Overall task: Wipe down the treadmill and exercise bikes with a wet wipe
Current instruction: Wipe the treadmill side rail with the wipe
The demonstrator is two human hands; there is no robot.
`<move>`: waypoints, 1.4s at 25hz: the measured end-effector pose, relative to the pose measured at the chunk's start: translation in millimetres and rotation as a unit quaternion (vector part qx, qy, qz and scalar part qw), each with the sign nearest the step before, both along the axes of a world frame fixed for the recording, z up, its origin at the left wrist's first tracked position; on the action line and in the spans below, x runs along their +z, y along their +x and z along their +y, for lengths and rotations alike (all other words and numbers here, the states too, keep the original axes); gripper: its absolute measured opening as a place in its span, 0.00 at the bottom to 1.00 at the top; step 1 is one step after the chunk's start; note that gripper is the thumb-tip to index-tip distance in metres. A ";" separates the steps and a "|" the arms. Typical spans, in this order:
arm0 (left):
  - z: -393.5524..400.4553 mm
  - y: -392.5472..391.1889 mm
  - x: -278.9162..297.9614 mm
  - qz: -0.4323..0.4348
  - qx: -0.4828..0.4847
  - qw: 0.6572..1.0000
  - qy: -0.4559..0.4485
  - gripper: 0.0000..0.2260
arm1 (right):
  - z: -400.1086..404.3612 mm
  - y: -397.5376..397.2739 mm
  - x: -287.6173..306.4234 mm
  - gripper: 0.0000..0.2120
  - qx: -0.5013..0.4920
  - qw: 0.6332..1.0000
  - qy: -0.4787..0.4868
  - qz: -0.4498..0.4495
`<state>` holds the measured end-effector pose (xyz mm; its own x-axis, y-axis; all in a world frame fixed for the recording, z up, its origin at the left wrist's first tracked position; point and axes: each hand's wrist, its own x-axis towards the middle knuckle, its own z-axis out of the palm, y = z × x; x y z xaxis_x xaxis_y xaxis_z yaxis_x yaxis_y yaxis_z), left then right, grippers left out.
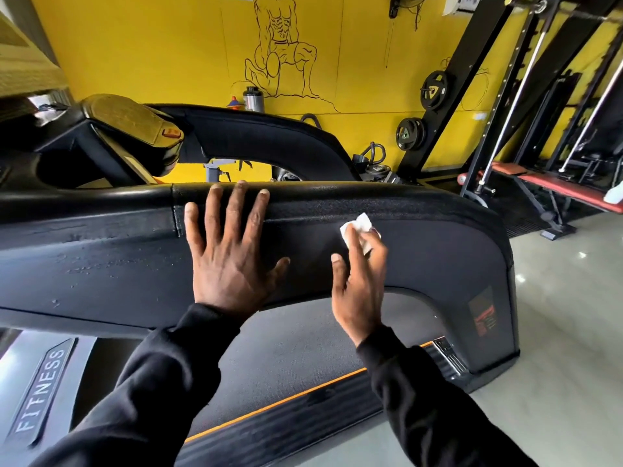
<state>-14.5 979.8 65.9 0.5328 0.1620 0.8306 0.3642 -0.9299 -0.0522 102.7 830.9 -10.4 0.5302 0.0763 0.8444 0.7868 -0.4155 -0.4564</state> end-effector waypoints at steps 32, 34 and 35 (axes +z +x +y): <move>18.8 -28.8 -9.1 -0.014 0.027 0.999 -0.020 0.48 | 15.4 -22.0 -28.4 0.13 0.063 0.993 0.050 0.092; 18.4 -28.2 -9.9 -0.017 0.026 0.999 -0.021 0.48 | 13.8 -34.9 -38.9 0.10 0.133 0.989 -0.069 0.006; 17.9 -28.0 -9.5 -0.018 0.026 0.999 -0.022 0.48 | 11.9 -30.4 -34.0 0.09 0.155 0.982 -0.105 -0.028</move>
<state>-42.5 997.6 56.3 0.4924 0.2253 0.8407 0.4131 -0.9107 0.0021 72.3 842.8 -44.4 0.4076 0.4018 0.8200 0.9116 -0.2320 -0.3394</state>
